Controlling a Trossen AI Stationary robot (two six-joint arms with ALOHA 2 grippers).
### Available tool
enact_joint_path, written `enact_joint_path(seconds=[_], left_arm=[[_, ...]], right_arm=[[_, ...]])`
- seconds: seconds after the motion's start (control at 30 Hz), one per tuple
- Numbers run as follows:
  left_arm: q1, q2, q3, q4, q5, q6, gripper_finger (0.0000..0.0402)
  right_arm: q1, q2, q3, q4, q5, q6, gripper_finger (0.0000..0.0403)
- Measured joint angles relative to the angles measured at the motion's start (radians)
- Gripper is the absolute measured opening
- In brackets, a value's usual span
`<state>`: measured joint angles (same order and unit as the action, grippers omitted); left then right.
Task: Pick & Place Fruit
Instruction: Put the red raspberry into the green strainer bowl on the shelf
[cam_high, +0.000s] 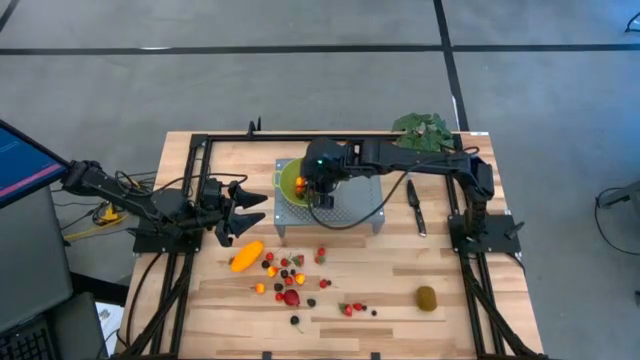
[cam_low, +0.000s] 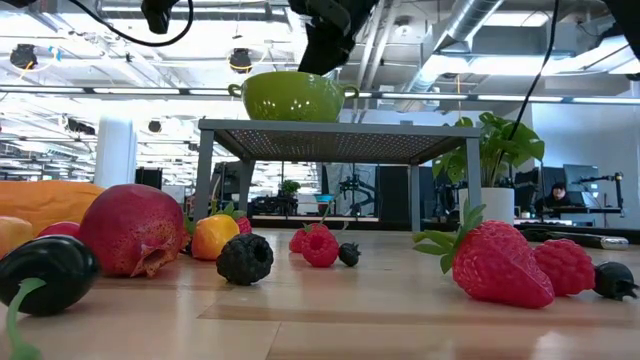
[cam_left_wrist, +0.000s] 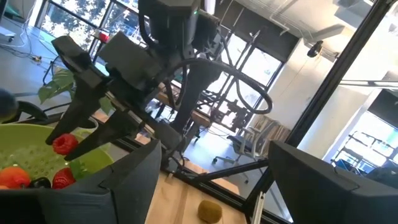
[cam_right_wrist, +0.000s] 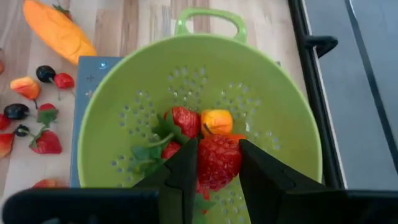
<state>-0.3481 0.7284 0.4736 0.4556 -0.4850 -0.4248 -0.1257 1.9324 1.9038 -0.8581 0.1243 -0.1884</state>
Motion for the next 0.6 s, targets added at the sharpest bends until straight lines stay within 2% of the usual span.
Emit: enact_joint_path(seconds=[0.37, 0.47, 0.6], left_arm=[[0.0, 0.0, 0.0, 0.002, 0.0, 0.0, 0.0291], [0.0, 0.0, 0.0, 0.002, 0.0, 0.0, 0.0291], [0.0, 0.0, 0.0, 0.002, 0.0, 0.0, 0.0291]], right_arm=[[0.001, 0.0, 0.0, -0.032, -0.001, 0.039, 0.0095], [0.001, 0.0, 0.0, -0.033, -0.001, 0.051, 0.0111], [0.0, 0.0, 0.0, -0.032, -0.001, 0.051, 0.0153]])
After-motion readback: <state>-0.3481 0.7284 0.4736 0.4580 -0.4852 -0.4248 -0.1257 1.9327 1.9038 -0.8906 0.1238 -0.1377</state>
